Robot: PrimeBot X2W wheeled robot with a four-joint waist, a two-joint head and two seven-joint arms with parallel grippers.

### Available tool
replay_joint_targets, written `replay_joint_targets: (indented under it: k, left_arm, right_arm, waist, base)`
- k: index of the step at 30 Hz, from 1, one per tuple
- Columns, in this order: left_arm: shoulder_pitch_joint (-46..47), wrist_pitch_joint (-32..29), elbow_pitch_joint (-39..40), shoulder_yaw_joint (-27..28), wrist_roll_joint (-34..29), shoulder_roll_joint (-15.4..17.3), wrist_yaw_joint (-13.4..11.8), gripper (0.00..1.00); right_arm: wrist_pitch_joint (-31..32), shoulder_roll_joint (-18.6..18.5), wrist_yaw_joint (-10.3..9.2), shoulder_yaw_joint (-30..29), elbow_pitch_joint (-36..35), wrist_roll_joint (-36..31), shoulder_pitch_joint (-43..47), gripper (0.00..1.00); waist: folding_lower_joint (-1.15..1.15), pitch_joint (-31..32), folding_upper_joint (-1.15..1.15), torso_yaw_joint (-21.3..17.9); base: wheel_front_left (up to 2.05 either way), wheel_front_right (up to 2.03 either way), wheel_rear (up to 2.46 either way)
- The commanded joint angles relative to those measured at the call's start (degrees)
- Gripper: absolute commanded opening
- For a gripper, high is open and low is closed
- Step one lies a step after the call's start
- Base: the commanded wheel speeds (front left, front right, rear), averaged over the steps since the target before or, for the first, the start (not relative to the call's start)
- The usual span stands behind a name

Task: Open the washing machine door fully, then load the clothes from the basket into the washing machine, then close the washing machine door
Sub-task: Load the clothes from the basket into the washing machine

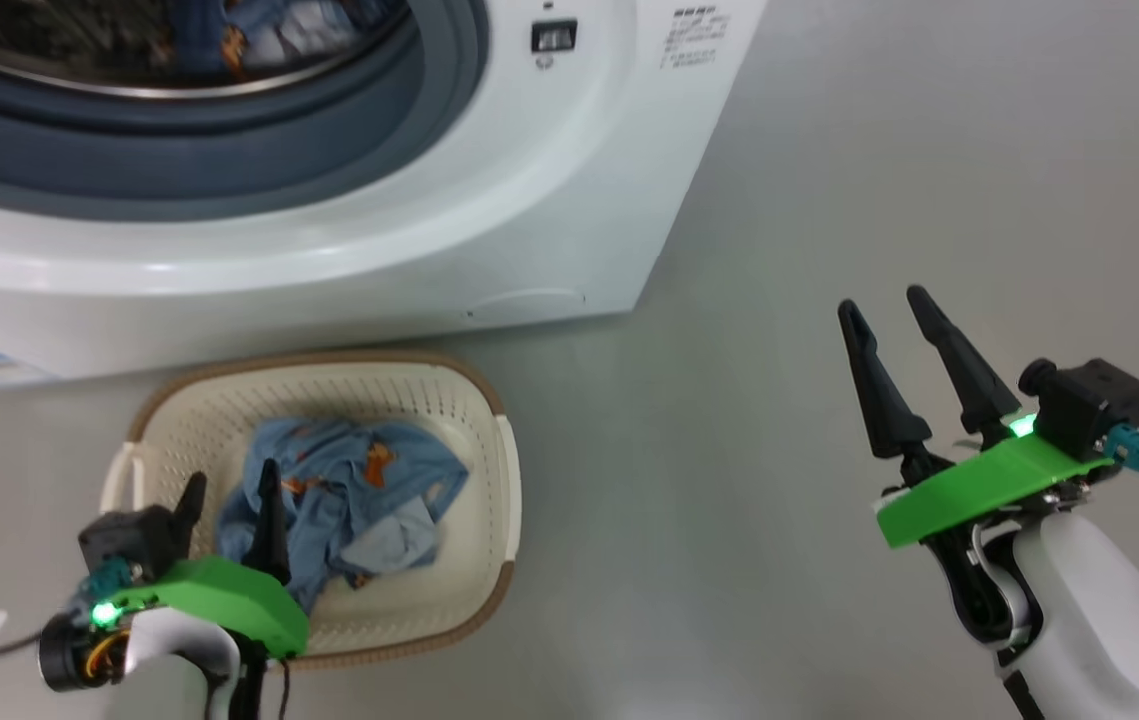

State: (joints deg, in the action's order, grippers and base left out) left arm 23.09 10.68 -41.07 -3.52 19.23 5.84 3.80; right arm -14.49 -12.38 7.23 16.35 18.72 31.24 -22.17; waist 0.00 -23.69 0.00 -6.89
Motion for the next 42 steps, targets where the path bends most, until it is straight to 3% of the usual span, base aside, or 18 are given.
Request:
replay_joint_targets:
  k: [1,19,36,38,42]
  left_arm:
    - [0.9,-0.2,0.0,1.4,0.7,1.6,0.1,1.0]
    - [19.4,-4.8,-27.0,0.8,2.3,6.1,1.8,1.0]
    - [29.8,-10.4,-32.2,1.3,3.3,13.1,-2.8,1.0]
    - [30.1,-10.5,-32.2,1.2,3.2,13.3,-2.8,1.0]
    - [31.1,-10.5,-32.4,-0.7,1.9,9.9,-5.6,1.0]
  right_arm:
    - [-0.5,-0.1,0.25,0.9,-1.5,0.0,-0.5,1.0]
    - [-0.5,0.5,0.25,1.5,-6.1,-0.5,-6.6,1.0]
    - [-0.5,2.2,0.25,1.8,-9.8,-1.0,-7.3,1.0]
    - [-0.5,2.3,0.25,1.7,-9.9,-1.0,-7.3,1.0]
    - [-0.5,2.4,0.25,1.5,-10.0,-1.1,-6.7,1.0]
  waist:
    - [0.0,-4.0,0.0,-0.7]
    - [0.0,-19.7,0.0,-5.1]
    - [0.0,-30.7,0.0,-10.8]
    - [0.0,-31.0,0.0,-11.0]
    - [0.0,-31.5,0.0,-11.0]
  base:
    - [0.0,0.0,0.0]
    - [0.0,0.0,0.0]
    - [0.0,0.0,0.0]
    - [0.0,0.0,0.0]
    - [0.0,0.0,0.0]
